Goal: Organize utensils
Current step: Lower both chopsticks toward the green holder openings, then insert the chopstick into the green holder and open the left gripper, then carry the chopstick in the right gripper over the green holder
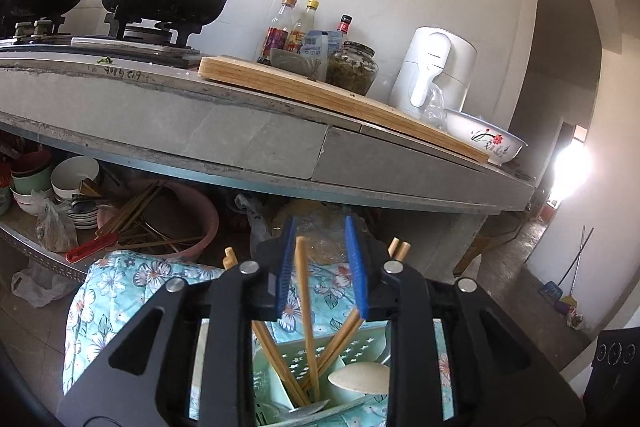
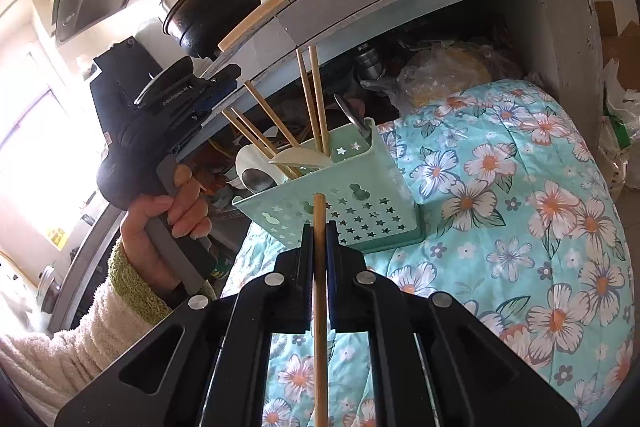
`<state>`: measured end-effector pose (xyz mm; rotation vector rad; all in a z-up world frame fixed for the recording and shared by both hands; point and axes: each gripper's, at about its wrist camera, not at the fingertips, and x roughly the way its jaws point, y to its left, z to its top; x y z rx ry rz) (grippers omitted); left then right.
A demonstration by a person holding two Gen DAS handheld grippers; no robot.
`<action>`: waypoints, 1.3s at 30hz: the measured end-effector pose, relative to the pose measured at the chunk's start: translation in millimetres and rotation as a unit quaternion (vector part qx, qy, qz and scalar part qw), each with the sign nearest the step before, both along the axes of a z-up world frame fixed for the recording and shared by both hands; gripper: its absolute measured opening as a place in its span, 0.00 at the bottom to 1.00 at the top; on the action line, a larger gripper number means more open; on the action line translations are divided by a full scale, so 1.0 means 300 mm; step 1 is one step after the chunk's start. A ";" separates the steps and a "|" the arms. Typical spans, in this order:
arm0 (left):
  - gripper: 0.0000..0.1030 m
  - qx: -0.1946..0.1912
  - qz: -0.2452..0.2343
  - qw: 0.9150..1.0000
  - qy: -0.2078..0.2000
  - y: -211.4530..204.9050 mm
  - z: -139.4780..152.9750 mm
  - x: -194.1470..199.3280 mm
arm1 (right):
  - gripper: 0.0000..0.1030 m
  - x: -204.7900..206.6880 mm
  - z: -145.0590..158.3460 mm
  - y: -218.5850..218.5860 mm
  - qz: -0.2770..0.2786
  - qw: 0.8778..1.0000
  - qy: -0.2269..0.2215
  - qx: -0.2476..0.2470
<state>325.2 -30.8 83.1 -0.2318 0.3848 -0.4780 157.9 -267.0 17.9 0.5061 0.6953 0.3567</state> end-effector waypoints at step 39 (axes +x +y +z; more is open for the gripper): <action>0.84 0.166 0.096 0.981 0.027 0.073 0.059 -0.485 | 0.06 -0.104 0.145 0.047 0.013 0.998 -0.020 -0.062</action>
